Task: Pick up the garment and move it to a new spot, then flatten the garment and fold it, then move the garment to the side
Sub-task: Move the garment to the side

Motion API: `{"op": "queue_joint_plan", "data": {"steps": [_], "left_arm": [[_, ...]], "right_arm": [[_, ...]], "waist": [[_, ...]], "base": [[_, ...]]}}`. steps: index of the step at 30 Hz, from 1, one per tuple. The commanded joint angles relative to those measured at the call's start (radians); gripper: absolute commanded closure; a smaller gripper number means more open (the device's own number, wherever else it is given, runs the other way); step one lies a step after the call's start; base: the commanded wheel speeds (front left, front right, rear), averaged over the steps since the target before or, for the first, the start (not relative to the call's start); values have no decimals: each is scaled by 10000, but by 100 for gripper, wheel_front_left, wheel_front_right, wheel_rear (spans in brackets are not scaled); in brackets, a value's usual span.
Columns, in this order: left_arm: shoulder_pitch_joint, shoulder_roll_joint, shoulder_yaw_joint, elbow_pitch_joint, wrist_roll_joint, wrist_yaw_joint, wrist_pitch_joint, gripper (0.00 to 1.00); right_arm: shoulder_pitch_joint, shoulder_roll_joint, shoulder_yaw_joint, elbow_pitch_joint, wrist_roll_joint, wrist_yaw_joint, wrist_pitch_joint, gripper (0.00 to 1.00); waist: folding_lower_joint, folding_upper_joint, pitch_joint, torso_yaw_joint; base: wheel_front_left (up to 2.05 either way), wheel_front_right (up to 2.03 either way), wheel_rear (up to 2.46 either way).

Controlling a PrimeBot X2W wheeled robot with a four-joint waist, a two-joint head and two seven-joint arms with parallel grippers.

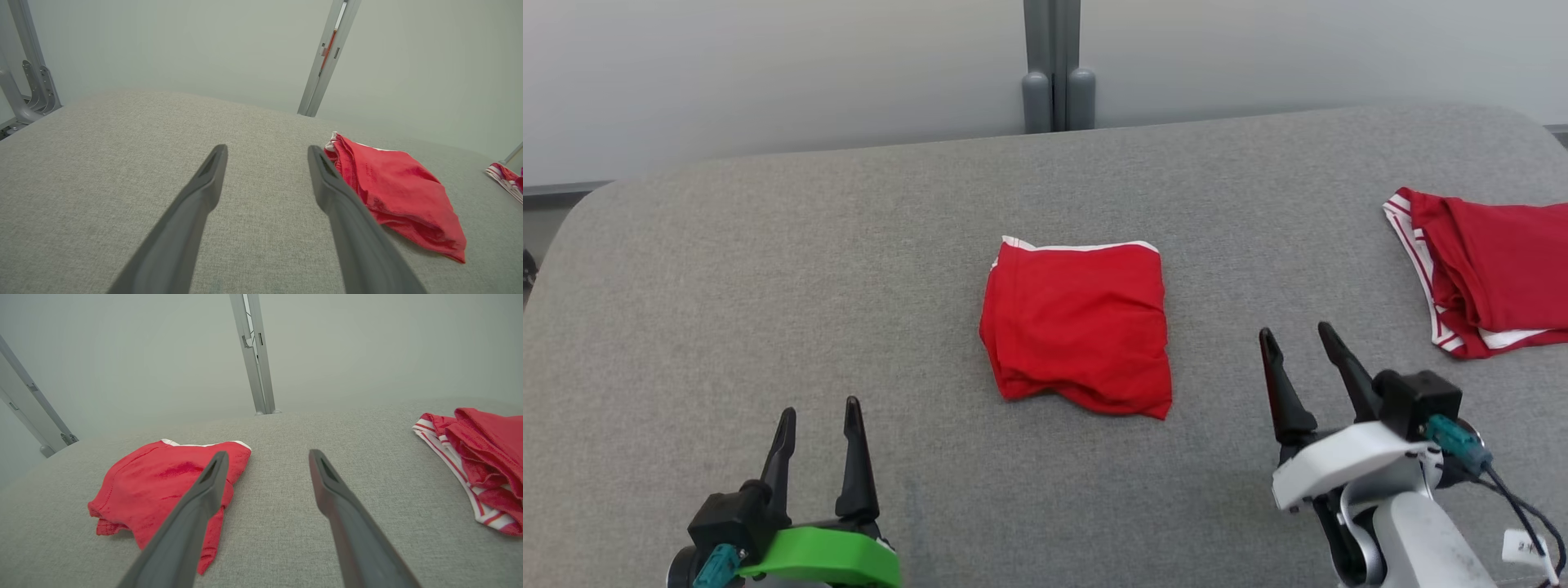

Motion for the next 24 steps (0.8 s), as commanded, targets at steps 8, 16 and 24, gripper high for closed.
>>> {"op": "queue_joint_plan", "data": {"steps": [8, 16, 24], "left_arm": [[-534, 32, -364, -81, -181, 44, -30, 0], [-670, 31, -716, -46, -496, 172, -30, 0], [-560, 29, -850, -82, -636, 291, -30, 0]], "right_arm": [[-1770, -70, -149, 610, 327, -6, 1770, 0], [-2810, -739, -669, 2045, 852, -5, 3575, 0], [-3114, -1011, -622, 3161, 1615, -5, 4455, 0]], "waist": [[0, -1, 792, 1244], [0, -1, 1330, 2549], [0, -1, 1523, 3287]], "base": [[0, 0, 0], [0, 0, 0], [0, 0, 0]]}}
